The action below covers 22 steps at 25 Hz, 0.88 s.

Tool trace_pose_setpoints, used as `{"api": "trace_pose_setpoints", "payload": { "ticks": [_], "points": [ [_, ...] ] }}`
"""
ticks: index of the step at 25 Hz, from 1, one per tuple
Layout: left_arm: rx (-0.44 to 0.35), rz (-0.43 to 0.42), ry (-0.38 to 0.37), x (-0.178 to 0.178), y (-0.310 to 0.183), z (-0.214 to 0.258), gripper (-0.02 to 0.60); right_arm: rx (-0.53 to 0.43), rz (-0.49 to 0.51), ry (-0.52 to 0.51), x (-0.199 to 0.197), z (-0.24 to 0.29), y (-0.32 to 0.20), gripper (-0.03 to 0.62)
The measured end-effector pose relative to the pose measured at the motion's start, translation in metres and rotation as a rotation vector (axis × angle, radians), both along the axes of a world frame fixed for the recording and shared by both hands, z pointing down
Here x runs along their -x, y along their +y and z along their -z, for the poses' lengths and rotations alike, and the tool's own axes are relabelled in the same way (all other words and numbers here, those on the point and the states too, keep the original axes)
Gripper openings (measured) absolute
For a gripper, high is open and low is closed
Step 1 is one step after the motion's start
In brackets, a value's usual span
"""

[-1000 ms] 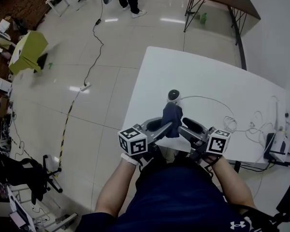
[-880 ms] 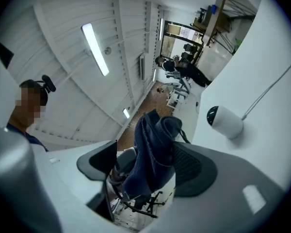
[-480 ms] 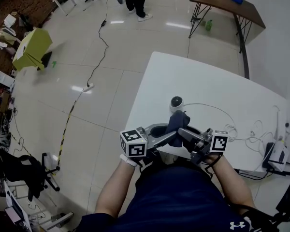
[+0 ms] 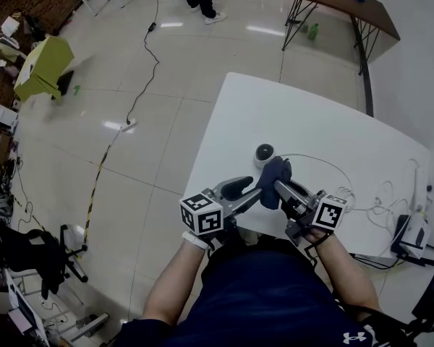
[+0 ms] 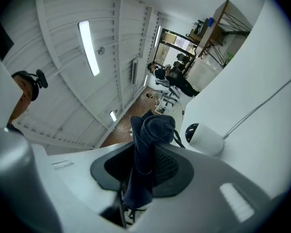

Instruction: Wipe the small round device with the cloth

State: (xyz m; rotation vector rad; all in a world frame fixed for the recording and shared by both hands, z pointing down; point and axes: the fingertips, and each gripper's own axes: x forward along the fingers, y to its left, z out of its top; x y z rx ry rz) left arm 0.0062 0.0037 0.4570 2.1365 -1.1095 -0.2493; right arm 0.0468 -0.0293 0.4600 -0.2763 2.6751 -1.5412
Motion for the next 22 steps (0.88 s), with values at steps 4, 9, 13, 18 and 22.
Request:
{"api": "trace_pose_setpoints", "payload": {
  "ticks": [4, 9, 13, 18, 22],
  "points": [
    [0.038, 0.099, -0.142, 0.024, -0.012, -0.014, 0.197, -0.192, -0.067, 0.195, -0.01, -0.013, -0.037, 0.104],
    [0.105, 0.126, -0.4, 0.035, -0.033, -0.038, 0.146, -0.644, -0.032, 0.481, 0.006, -0.017, -0.07, 0.104],
    [0.147, 0.081, -0.471, 0.024, -0.049, -0.059, 0.14, -1.01, 0.085, 0.621, 0.046, -0.011, -0.064, 0.104],
    [0.187, 0.027, -0.526, 0.012, -0.059, -0.08, 0.162, -1.244, 0.221, 0.643, 0.079, -0.014, -0.039, 0.104],
    [0.208, 0.027, -0.54, 0.005, -0.065, -0.087, 0.161, -1.244, 0.232, 0.636, 0.075, -0.029, -0.039, 0.104]
  ]
}}
